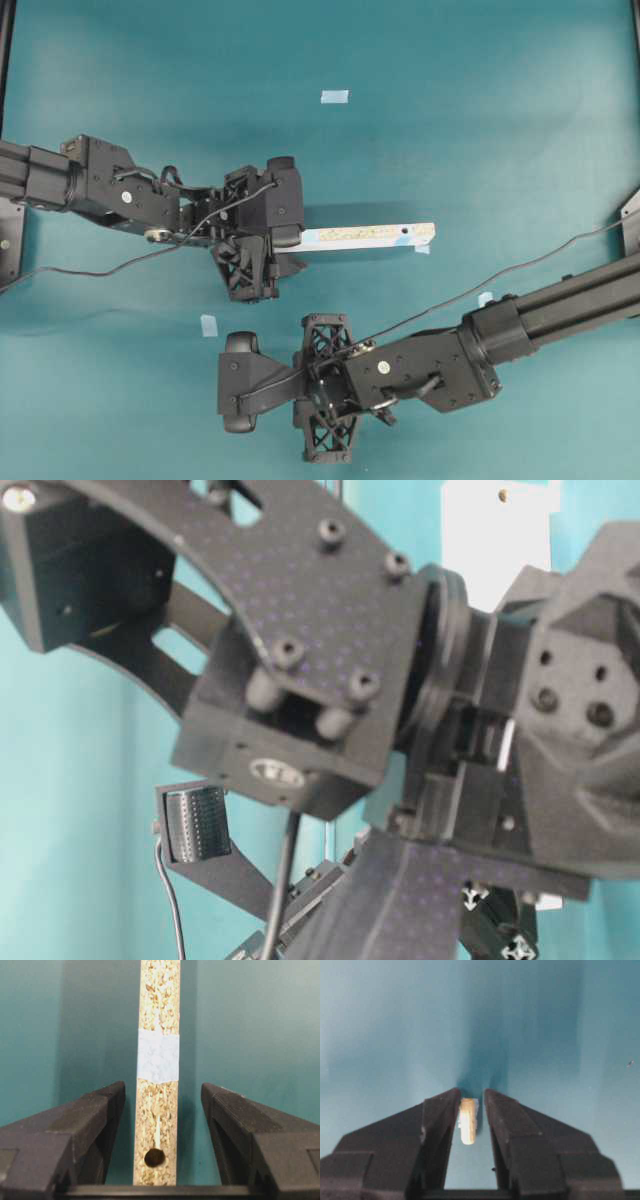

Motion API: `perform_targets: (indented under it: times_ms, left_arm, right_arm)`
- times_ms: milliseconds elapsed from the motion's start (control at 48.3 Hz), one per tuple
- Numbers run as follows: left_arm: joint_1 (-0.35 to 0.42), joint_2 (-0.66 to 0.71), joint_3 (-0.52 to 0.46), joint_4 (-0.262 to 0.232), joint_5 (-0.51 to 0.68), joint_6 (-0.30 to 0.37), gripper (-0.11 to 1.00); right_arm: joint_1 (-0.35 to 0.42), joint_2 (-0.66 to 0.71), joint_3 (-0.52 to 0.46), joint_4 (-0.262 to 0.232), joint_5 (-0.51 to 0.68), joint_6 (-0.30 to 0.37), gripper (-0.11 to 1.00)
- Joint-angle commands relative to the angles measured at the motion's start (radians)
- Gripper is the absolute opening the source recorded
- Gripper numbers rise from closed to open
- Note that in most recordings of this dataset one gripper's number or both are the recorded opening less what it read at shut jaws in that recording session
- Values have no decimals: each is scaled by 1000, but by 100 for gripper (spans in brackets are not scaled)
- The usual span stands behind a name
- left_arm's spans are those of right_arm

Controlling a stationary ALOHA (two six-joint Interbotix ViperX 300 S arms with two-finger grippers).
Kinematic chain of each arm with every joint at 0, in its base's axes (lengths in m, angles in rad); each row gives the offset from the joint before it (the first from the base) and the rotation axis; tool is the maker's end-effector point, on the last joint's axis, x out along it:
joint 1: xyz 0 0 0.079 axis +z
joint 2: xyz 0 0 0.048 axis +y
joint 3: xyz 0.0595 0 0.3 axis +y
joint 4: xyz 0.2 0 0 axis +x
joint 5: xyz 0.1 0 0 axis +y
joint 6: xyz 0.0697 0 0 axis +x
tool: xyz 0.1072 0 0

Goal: Move the wooden board into place and insert the rod into its hole.
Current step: 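Close the right gripper on the wooden dowel and lift it, then carry the dowel with the right gripper over the board's hole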

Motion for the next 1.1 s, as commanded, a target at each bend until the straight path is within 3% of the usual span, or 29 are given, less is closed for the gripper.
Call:
perform_targets:
  times_ms: [0,248,393,601,870,1077]
  left_arm:
    - [-5,-32,-6,-2,-6,-8,62]
    - [-3,-34,-6,-2,-6,-8,62]
    - [-5,-34,-6,-2,-6,-8,62]
    - [-5,-32,-6,-2,-6,-8,62]
    - [-14,-34,-6,-2,-5,-8,62]
    - [-18,-34,-8,-2,-3,-8,62]
  right_arm:
    - [8,-21,-25,-2,-8,-2,32]
    - [8,-21,-25,-2,-8,2,26]
    - [8,-23,-25,-2,-8,-2,9]
    - [8,-44,-25,-6,-5,-6,9]
    - [5,-127,-18,-117,94,-6,9]
    - [-37,-238,25,-176,80,-5,9]
